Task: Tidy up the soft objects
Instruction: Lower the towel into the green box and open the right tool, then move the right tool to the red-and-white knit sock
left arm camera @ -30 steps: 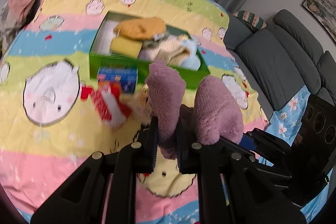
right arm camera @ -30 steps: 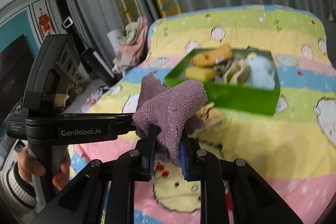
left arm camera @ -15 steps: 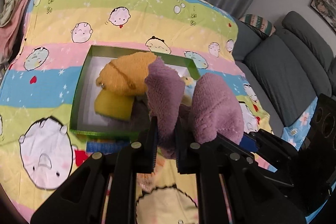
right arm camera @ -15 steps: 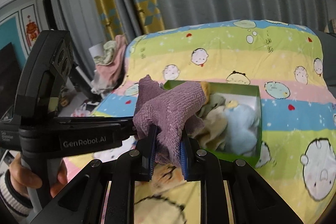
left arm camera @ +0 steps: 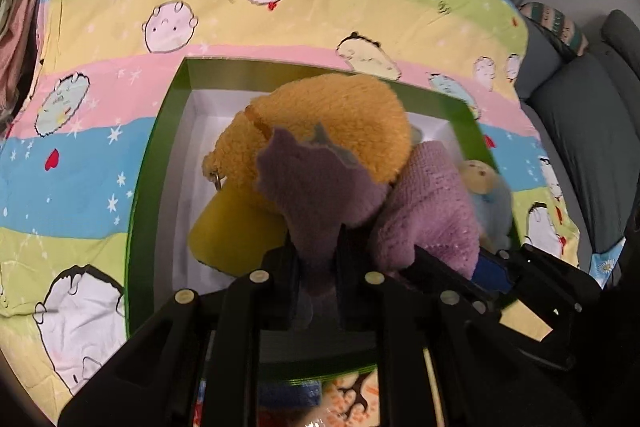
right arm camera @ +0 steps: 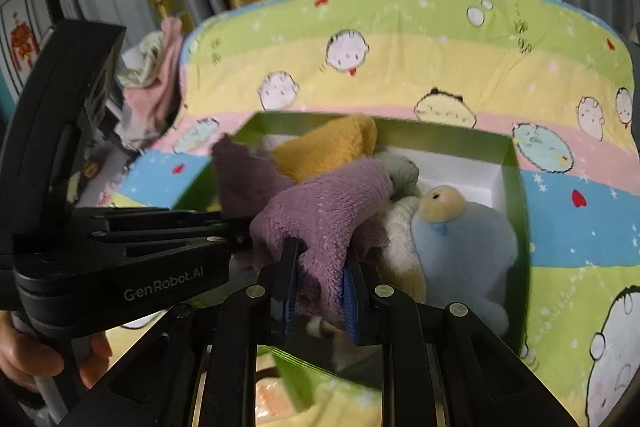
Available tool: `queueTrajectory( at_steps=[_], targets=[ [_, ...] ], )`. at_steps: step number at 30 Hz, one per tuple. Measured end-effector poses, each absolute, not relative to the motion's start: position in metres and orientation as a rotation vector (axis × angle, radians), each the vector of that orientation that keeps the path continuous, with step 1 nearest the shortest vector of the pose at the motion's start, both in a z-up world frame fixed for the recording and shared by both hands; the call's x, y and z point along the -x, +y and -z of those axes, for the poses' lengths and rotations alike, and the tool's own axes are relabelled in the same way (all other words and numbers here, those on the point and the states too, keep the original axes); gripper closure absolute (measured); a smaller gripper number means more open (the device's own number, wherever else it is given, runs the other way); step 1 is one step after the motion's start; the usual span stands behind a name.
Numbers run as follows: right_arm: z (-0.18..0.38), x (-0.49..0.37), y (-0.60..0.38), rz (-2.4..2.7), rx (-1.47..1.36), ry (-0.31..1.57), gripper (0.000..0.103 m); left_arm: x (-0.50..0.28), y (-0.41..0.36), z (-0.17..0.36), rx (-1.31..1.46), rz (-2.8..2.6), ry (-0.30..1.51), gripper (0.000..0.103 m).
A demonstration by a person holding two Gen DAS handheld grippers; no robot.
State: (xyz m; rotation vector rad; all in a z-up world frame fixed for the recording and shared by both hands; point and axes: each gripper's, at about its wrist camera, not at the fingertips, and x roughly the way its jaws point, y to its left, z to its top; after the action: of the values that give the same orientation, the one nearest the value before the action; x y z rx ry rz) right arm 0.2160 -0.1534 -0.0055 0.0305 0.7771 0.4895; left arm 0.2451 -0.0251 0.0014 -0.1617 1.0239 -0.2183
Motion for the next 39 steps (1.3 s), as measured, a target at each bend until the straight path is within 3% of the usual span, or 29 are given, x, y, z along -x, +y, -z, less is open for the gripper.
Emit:
queueTrajectory(
  at_steps=[4,8,12,14,15,17,20,22,23,39],
  targets=[
    [0.014,-0.226,-0.144,-0.464,0.011,0.799,0.082,-0.251,-0.023,0.006,0.162,0.213,1.034,0.089],
    [0.016,-0.227,-0.143,-0.465,0.022,0.813,0.082,-0.252,-0.02,0.01,0.155,0.198,1.039,0.077],
    [0.014,-0.222,-0.15,-0.451,0.019,0.83,0.074,-0.246,-0.018,0.008,0.132,0.17,1.033,0.038],
    [0.01,-0.215,-0.156,-0.446,0.02,0.824,0.073,-0.243,-0.014,0.007,0.124,0.146,1.04,0.014],
    [0.007,-0.211,-0.159,-0.441,0.022,0.817,0.071,-0.243,-0.011,0.007,0.127,0.139,1.046,0.012],
    [0.001,-0.202,-0.165,-0.432,0.032,0.804,0.058,-0.237,-0.004,0.007,0.165,0.157,1.059,0.012],
    [-0.008,-0.184,-0.173,-0.417,0.051,0.774,0.049,-0.227,0.003,0.002,0.185,0.154,1.059,0.011],
    [-0.014,-0.173,-0.178,-0.401,0.059,0.753,0.046,-0.218,0.006,-0.004,0.2,0.155,1.052,0.005],
    [-0.017,-0.167,-0.181,-0.401,0.054,0.746,0.046,-0.214,0.008,-0.007,0.211,0.158,1.048,0.001],
    [-0.015,-0.075,-0.203,-0.431,-0.05,0.721,0.045,-0.119,0.053,-0.055,0.259,0.23,0.904,0.001]
  ],
)
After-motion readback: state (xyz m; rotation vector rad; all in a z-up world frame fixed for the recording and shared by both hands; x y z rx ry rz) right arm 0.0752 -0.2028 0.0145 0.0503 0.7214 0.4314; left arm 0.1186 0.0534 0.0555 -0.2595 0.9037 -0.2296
